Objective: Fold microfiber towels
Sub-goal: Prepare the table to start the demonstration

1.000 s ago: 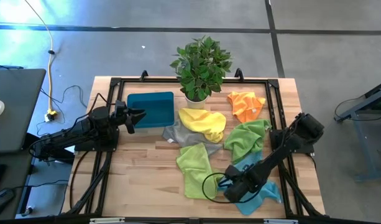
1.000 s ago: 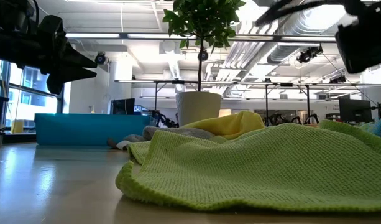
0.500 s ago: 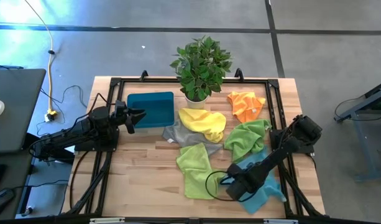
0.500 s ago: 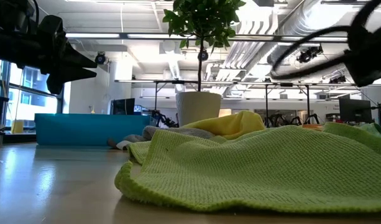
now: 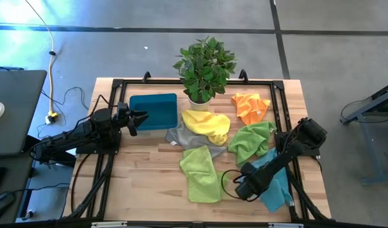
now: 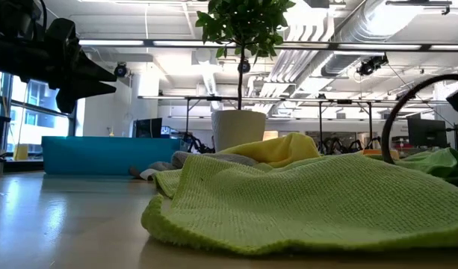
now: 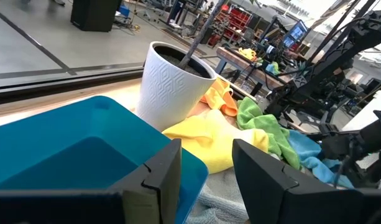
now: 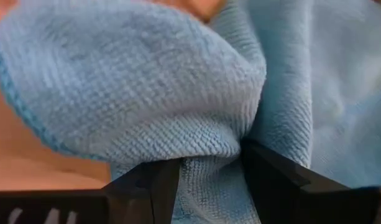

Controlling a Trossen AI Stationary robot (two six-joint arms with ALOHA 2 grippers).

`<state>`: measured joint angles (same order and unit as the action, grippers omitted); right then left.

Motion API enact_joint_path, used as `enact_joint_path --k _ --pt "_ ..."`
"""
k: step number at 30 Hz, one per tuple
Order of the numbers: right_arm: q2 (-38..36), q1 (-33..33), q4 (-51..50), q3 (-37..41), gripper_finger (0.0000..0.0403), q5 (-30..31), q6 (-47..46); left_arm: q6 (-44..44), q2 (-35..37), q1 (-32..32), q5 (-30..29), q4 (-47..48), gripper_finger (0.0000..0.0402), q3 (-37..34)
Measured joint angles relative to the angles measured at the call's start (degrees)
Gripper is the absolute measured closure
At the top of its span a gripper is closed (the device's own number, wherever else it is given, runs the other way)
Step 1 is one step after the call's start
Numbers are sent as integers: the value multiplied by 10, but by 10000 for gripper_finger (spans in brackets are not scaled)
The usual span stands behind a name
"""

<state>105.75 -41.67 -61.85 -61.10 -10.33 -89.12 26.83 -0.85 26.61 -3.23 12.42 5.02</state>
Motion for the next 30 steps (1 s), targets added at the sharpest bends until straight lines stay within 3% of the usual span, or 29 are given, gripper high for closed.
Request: enact_joint_path --k 3,7,13,18,25,30 --pt "2 0 -31 -26 238 0 -17 0 0 0 0 0 268 0" --pt "1 0 -81 -87 238 45 -23 0 0 0 0 0 268 0" --pt "0 0 -78 -173 238 186 -36 0 0 0 0 0 268 0" --pt "-1 15 -3 -186 238 299 -21 0 0 0 0 0 268 0" --pt "28 68 71 -186 238 310 76 0 0 0 0 0 268 0" --pt "36 93 66 -186 238 313 120 0 0 0 0 0 268 0"
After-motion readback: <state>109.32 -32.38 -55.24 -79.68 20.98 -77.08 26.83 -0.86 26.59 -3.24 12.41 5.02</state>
